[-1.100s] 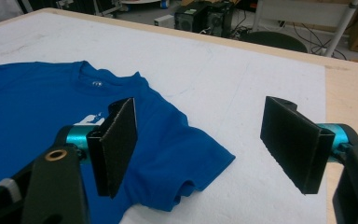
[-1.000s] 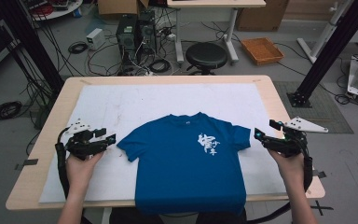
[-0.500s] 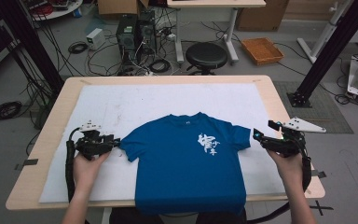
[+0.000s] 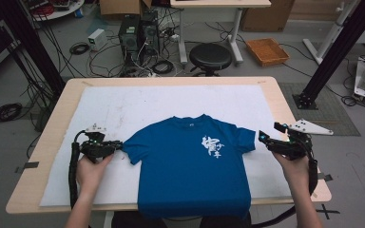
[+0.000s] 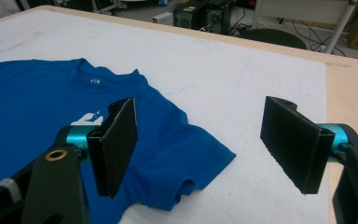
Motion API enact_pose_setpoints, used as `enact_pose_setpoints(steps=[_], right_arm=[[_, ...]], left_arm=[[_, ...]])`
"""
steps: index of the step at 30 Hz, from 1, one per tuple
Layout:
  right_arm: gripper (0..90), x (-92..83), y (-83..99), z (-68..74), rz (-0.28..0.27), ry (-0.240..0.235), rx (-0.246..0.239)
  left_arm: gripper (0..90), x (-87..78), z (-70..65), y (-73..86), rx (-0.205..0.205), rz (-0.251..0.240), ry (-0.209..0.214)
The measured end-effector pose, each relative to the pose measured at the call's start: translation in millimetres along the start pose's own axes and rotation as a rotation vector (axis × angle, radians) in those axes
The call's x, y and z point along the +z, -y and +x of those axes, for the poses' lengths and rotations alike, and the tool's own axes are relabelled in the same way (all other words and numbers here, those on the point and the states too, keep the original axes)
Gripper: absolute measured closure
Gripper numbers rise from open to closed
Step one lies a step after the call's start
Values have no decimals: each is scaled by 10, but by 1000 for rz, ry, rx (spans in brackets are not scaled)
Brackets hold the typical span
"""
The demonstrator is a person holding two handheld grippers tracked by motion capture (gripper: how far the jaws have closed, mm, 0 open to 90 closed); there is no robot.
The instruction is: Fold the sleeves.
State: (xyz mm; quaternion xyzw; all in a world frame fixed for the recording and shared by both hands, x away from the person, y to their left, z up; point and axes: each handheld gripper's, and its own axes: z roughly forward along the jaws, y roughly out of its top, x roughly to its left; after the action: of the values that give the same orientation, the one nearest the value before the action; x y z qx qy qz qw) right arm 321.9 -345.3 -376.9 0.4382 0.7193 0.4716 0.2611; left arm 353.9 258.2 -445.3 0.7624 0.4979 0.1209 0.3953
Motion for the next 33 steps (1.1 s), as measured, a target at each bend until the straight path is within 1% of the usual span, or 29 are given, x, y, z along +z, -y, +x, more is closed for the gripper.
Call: enact_pose_setpoints(steps=[1,2,3,5,8,11,13,15,17,21,25,29,33], right_arm=[[268,1,1,-3,-1,-1,-1],[269,2,2,-4,-2,-1,-2],[268,3,2,-7,-3,-3,-3],[269,1,2,-6,-4,-1,-4],[269,-9,-4,-3,-5,-2,-1],[269,-27,-16,-12,-11,0,1],[269,-43,-23,-18,-16,3,-1],[269,-60,-30,-15,-19,5,1],[269,-75,-38,-14,-25,7,-3],[269,-100,-47,-23,-36,14,2],[269,-107,-44,-36,-36,17,3],[268,-108,-44,-37,-36,18,3],[268,-106,-47,-31,-36,15,-4]], left_arm=[[797,3,-1,2,3,4,0],[804,8,-9,7,-1,-1,-1],[824,10,-4,9,1,-1,11],[865,7,-1,11,-1,-6,20],[877,-16,1,2,-1,-30,45],[879,-68,-4,-25,-15,-60,65],[880,-121,-14,-62,-17,-75,72],[880,-171,-53,-114,-16,-89,68],[880,-206,-98,-169,-13,-100,73],[879,-256,-234,-306,-36,-116,90],[879,-262,-415,-438,-32,-132,104],[879,-215,-570,-529,-39,-138,130],[879,-104,-734,-622,-39,-130,161]])
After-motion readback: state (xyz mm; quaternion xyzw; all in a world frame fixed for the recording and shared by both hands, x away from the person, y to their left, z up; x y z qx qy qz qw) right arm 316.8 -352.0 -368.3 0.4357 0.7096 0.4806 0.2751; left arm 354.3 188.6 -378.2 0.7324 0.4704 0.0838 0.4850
